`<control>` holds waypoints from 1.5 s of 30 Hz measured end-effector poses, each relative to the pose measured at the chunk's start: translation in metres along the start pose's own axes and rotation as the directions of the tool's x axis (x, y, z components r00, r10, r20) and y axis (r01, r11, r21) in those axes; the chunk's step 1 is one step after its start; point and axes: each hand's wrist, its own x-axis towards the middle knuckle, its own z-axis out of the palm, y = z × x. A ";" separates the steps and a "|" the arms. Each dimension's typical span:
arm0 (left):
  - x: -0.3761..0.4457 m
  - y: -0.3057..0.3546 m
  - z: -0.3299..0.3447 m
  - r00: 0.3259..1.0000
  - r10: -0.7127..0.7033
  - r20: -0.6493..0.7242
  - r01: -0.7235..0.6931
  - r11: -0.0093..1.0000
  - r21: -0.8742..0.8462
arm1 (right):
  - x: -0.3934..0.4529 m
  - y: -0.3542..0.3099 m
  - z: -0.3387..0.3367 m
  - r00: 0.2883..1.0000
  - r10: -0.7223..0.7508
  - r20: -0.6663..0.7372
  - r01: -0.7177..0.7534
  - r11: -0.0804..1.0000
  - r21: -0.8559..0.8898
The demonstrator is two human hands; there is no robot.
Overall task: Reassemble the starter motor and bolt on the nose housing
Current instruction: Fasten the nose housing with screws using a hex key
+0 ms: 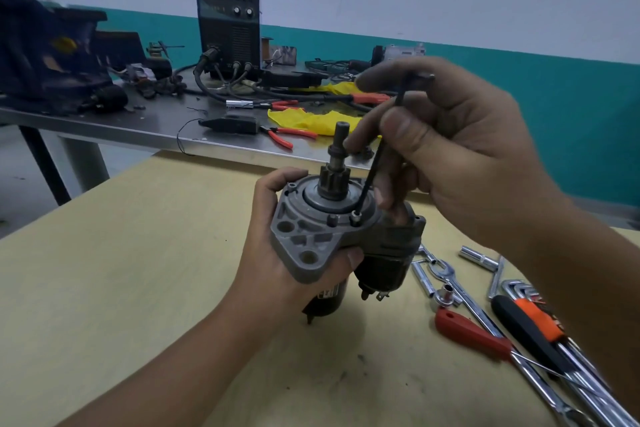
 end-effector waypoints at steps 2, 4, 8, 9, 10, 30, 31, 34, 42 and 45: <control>-0.001 0.002 -0.001 1.000 -0.014 -0.016 0.014 1.000 -0.016 | 0.000 -0.001 0.001 1.000 0.026 -0.018 -0.025 0.999 0.019; -0.002 0.002 -0.003 0.999 -0.021 -0.030 0.021 1.000 -0.012 | -0.001 0.000 0.002 0.997 0.051 -0.049 -0.048 0.997 0.057; -0.003 0.002 -0.005 0.999 -0.026 -0.034 0.025 1.000 -0.004 | 0.001 -0.001 0.006 0.990 0.082 -0.113 -0.074 0.995 0.072; -0.003 0.002 -0.005 0.999 -0.026 -0.035 0.026 1.000 0.000 | 0.002 -0.001 0.007 0.988 0.087 -0.125 -0.079 0.995 0.065; -0.002 0.001 -0.005 0.999 -0.025 -0.035 0.026 1.000 0.003 | 0.003 0.000 0.008 0.987 0.090 -0.131 -0.083 0.995 0.060; -0.004 -0.001 -0.003 0.998 -0.039 -0.055 0.039 0.999 0.001 | -0.007 0.012 0.022 0.975 0.186 -0.122 -0.169 0.976 0.140; -0.004 -0.001 -0.003 0.997 -0.047 -0.061 0.047 0.999 -0.003 | -0.008 0.012 0.021 0.975 0.189 -0.114 -0.172 0.974 0.148; -0.005 0.000 -0.005 0.995 -0.062 -0.074 0.061 0.998 -0.016 | -0.007 0.010 0.019 0.979 0.185 -0.085 -0.174 0.976 0.129; -0.006 -0.001 -0.006 0.995 -0.078 -0.056 0.076 0.996 -0.049 | -0.003 0.007 0.009 0.974 0.218 0.059 -0.225 0.958 0.176; -0.005 -0.002 -0.008 0.996 -0.072 -0.049 0.070 0.996 -0.047 | -0.003 0.009 0.008 0.979 0.203 0.004 -0.202 0.972 0.120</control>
